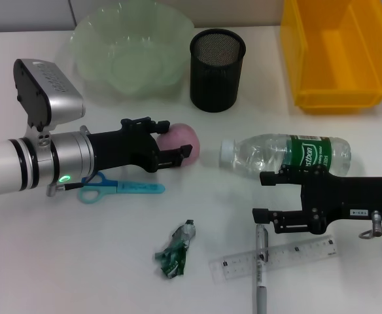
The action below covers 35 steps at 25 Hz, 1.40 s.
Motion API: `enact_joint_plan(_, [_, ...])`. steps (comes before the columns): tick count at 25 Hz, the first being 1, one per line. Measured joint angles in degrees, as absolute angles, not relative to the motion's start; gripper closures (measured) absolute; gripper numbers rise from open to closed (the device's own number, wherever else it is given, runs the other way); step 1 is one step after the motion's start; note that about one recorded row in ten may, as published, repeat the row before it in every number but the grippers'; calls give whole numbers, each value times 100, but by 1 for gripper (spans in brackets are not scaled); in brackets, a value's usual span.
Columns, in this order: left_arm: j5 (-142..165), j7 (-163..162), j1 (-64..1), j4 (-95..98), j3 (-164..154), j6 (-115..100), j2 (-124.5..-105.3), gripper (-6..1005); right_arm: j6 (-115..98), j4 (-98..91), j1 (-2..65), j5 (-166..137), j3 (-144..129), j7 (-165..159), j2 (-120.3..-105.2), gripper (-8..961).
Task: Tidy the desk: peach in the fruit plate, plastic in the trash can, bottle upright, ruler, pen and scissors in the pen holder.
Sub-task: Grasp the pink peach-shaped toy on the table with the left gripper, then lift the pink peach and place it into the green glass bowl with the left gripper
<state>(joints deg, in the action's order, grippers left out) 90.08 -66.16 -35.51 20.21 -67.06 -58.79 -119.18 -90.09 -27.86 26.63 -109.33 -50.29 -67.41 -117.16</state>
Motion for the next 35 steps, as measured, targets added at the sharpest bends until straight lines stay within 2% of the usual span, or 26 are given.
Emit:
enact_joint_plan(2, [9008,-6616,-3552,2021,-6707,-5880,-11918,207,-9009,-2786,2663,-10933,-5029,-6741,-11716,182])
enact_joint_plan(8, [9033,-6610,-3592,2021,-6713,-5853,-11915,367,-9009,-2786,2667,-10933,-5029,-6741,-11716,182])
enact_joint_plan(13, [9014,-6609,-3589,2021,-6652,-5774,-11911,607,-9009,-2786,2669,-10933,-5036,-6741,-11714,182])
enact_joint_plan(26, [9008,-6611,-3595,2021,-6706,-5812,-11909,886,-9009,-2786,2672,-10933,-5018,-6738,-11707,182])
enact_joint_plan(35, [9008,-6624,-3588,2021,-6706,-5831,-11909,943,-9009,-2786,2680,-10933,-5035,-6733,-11707,182])
